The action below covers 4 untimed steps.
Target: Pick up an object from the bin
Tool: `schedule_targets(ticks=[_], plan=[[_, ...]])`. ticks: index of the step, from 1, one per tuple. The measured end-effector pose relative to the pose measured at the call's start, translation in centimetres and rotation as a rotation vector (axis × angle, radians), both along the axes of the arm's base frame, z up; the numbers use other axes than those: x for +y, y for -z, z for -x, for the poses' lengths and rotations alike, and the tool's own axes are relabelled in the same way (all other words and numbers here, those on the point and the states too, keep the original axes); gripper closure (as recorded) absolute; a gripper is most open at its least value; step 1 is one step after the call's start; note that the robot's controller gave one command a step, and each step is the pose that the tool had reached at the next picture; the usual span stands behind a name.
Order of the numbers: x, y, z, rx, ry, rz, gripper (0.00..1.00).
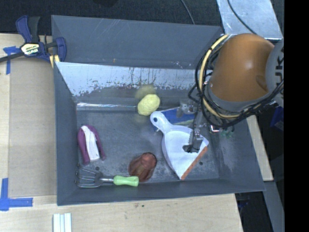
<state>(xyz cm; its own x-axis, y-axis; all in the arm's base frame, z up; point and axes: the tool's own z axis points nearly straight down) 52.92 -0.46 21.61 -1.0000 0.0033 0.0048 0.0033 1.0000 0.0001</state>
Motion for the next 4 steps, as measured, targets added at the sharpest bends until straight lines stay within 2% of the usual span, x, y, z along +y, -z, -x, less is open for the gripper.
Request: schedule_targets(ticks=[1, 2, 3, 4], plan=[[0.0, -0.5, -0.1, -0.008, 0.0, 0.0, 0.0], [0.1, 12.7, -3.0, -0.016, -0.752, 0.002, 0.0], [0.9, 9.6, -4.4, -0.01, -1.452, 0.002, 0.0], [3.1, 10.9, 1.0, -0.013, -1.31, -0.002, 0.0]])
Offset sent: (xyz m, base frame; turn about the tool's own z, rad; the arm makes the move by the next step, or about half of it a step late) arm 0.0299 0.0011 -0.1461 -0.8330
